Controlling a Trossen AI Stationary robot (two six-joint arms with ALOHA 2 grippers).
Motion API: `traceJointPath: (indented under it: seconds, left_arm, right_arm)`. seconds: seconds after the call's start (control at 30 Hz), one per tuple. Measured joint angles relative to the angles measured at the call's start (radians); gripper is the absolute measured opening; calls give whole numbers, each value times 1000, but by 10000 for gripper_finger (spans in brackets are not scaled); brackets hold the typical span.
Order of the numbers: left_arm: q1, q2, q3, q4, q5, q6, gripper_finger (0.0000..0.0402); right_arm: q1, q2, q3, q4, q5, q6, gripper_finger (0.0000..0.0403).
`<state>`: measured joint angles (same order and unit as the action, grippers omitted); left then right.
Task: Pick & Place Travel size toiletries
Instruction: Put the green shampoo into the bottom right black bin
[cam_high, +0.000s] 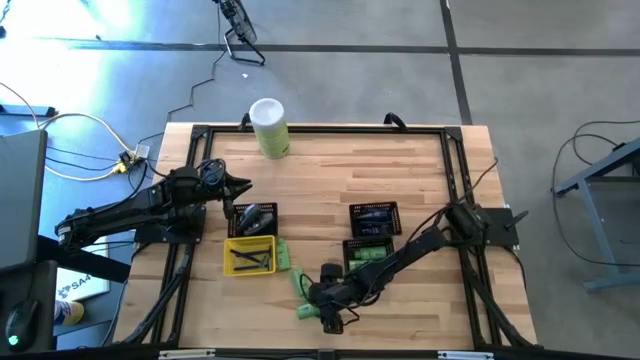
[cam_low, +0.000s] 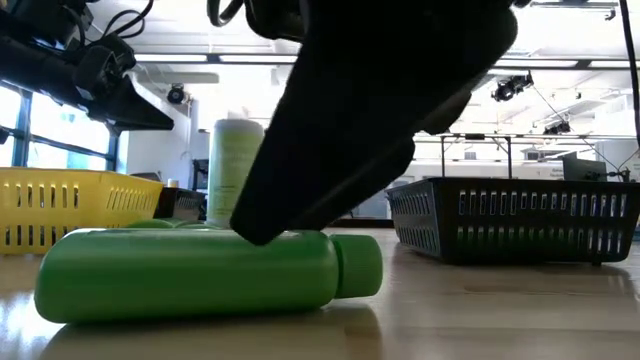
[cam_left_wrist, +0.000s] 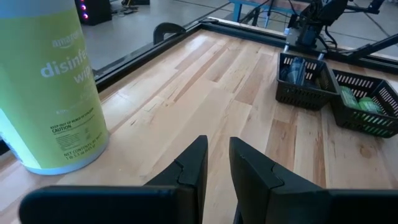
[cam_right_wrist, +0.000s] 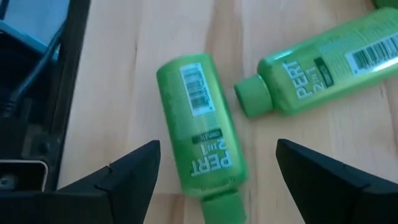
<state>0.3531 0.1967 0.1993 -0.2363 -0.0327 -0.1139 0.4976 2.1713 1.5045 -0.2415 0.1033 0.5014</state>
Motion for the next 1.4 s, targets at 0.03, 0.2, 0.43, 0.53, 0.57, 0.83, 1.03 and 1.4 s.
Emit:
traceJointPath:
  seconds: [0.03, 0.2, 0.43, 0.53, 0.57, 0.83, 1.03, 1.4]
  left_arm:
    - [0, 0, 0, 0, 0, 0, 63]
    - [0, 0, 0, 0, 0, 0, 63]
    - [0, 0, 0, 0, 0, 0, 63]
    - [0, 0, 0, 0, 0, 0, 63]
    - [0, 0, 0, 0, 0, 0, 63]
    - [0, 0, 0, 0, 0, 0, 63]
    - [0, 0, 0, 1, -1, 4, 63]
    - [0, 0, 0, 1, -1, 4, 63]
  right_arm:
    - [0, 2, 1, 4, 0, 0, 314]
    - [0, 7, 1, 6, 1, 0, 314]
    - [0, 9, 1, 7, 3, 3, 314]
    - [0, 9, 1, 6, 4, 6, 314]
    - [0, 9, 1, 6, 8, 3, 314]
    - [6, 27, 1, 23, 14, 0, 314]
    - [21, 45, 2, 53, 37, -4, 313]
    - [21, 45, 2, 34, 40, -10, 267]
